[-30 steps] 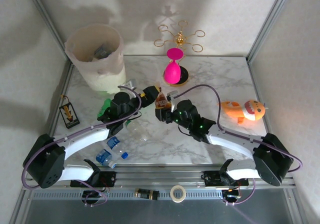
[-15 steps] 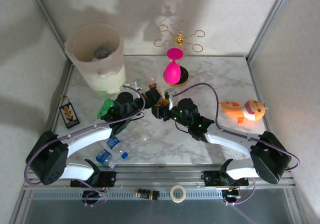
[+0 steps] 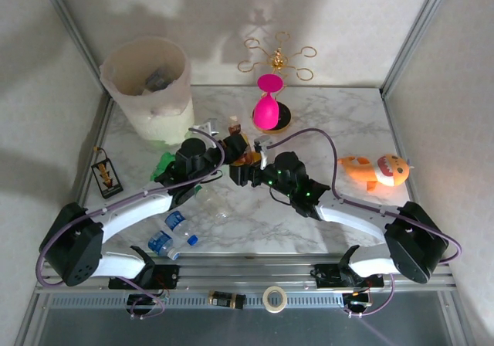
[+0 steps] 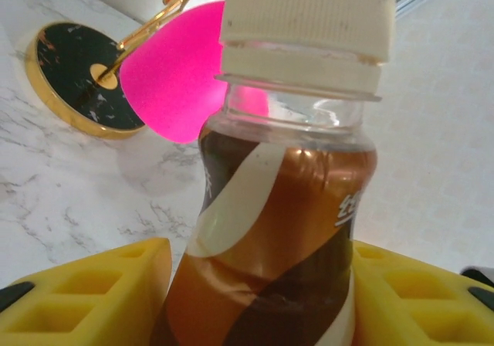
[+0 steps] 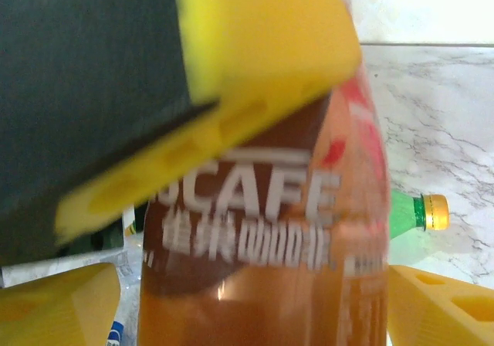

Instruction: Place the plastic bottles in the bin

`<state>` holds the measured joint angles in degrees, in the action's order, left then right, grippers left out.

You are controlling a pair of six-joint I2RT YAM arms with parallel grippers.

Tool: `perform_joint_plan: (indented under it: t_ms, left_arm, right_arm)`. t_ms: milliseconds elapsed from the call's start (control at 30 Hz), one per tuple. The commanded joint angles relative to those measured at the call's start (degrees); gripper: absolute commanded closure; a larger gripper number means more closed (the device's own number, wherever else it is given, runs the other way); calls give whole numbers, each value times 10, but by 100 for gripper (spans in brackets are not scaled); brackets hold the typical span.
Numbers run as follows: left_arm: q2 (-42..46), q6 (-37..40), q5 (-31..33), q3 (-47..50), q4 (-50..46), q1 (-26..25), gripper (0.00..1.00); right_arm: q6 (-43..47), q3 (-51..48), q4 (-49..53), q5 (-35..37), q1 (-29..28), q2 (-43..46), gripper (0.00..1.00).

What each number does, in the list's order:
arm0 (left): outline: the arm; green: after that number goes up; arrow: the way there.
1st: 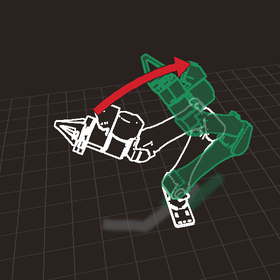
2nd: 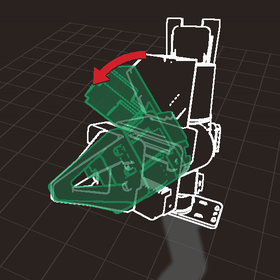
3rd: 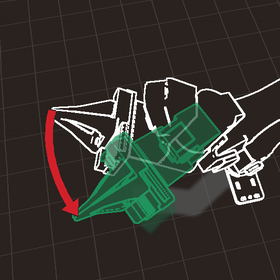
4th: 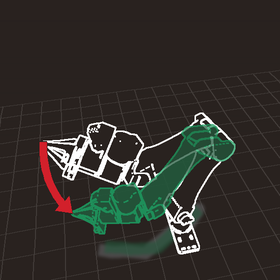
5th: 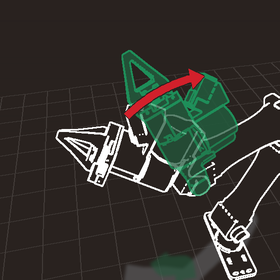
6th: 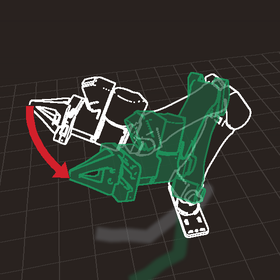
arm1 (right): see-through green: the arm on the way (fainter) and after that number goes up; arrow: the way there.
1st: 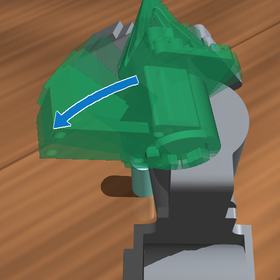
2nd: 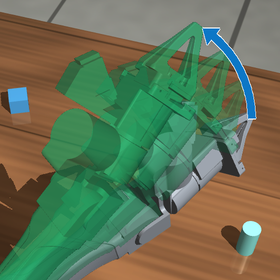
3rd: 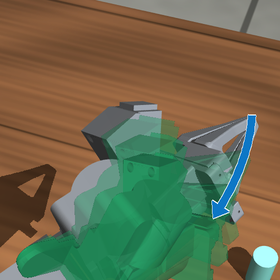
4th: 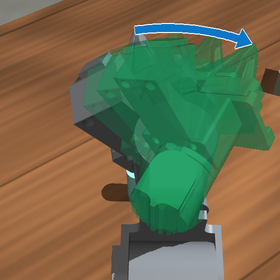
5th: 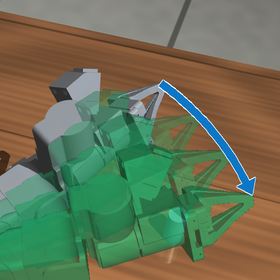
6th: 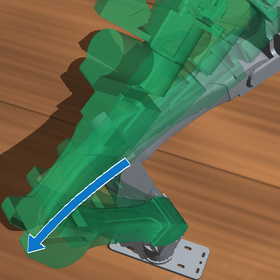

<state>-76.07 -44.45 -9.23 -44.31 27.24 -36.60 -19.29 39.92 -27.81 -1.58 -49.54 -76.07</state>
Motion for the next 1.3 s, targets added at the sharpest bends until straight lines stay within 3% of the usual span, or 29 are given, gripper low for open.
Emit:
perform_joint_plan:
  t_ms: [0,133,367,467,567,967,1267]
  left_arm:
    - [29,51,22,-44,-41,23,59]
    - [40,106,33,-103,-101,54,62]
    - [32,219,67,-243,-221,127,70]
    - [15,265,76,-316,-279,170,81]
    - [1,295,80,-380,-318,210,100]
    - [-91,379,152,-535,-380,332,100]
    - [-183,400,193,-587,-445,353,100]
  right_arm:
    - [-16,-26,-26,3,-4,31,8]
    - [-26,-52,-29,16,-3,55,2]
    - [-27,-71,-11,59,-3,72,1]
    - [-29,-71,-4,74,-4,68,1]
    - [-33,-72,-3,85,-4,64,1]
    - [-43,-96,-7,115,-4,84,1]
    - [-61,-118,0,155,-3,110,1]
